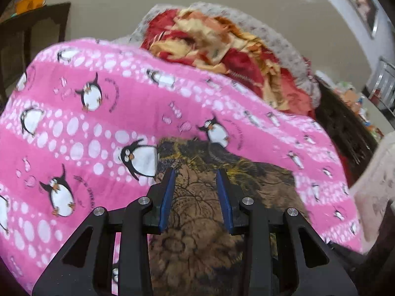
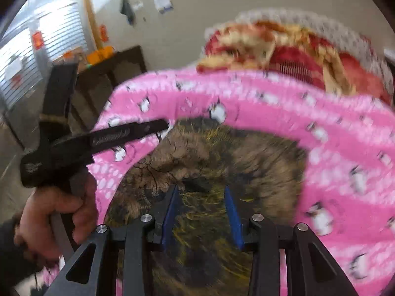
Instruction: Fold small clothes
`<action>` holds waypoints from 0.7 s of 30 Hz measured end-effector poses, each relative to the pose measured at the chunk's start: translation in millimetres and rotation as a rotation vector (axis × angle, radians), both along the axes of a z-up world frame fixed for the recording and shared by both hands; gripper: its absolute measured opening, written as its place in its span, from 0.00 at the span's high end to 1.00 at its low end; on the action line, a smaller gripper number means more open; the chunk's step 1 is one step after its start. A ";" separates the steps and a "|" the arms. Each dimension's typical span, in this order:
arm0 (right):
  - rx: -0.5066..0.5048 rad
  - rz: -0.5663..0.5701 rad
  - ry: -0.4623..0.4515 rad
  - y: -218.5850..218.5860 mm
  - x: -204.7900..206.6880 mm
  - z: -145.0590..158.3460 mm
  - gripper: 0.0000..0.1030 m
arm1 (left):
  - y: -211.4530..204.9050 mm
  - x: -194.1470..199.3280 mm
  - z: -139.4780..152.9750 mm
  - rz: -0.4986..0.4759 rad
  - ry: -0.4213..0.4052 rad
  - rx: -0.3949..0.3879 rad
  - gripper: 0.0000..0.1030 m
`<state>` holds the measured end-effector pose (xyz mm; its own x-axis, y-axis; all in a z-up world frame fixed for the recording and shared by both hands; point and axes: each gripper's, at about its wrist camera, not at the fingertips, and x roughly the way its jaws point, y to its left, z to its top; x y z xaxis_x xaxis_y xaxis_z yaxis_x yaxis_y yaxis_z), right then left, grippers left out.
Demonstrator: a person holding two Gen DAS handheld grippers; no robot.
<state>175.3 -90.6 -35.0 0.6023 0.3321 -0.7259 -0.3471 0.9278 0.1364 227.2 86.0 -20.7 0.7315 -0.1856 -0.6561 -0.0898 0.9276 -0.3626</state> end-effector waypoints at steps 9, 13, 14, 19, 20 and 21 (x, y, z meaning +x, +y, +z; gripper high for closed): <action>-0.017 -0.085 -0.041 -37.3 11.8 -46.8 0.90 | -16.8 24.3 -52.7 -0.045 0.091 -0.032 0.65; 0.015 -0.071 -0.020 -39.4 17.4 -47.9 0.90 | -19.3 24.8 -49.0 -0.060 0.117 -0.007 0.64; 0.015 -0.063 -0.004 -36.0 19.2 -44.1 0.90 | -21.1 25.6 -43.2 -0.082 0.141 0.022 0.64; -0.045 -0.012 0.030 -24.6 -17.0 8.2 0.87 | -3.5 -28.8 8.4 -0.139 0.095 -0.006 0.64; -0.087 0.005 0.015 -19.3 -33.3 17.7 0.87 | -3.7 -41.2 11.8 -0.152 0.089 0.001 0.64; -0.106 0.018 0.013 -15.9 -42.9 20.1 0.86 | -4.9 -66.1 15.0 -0.167 0.091 0.021 0.64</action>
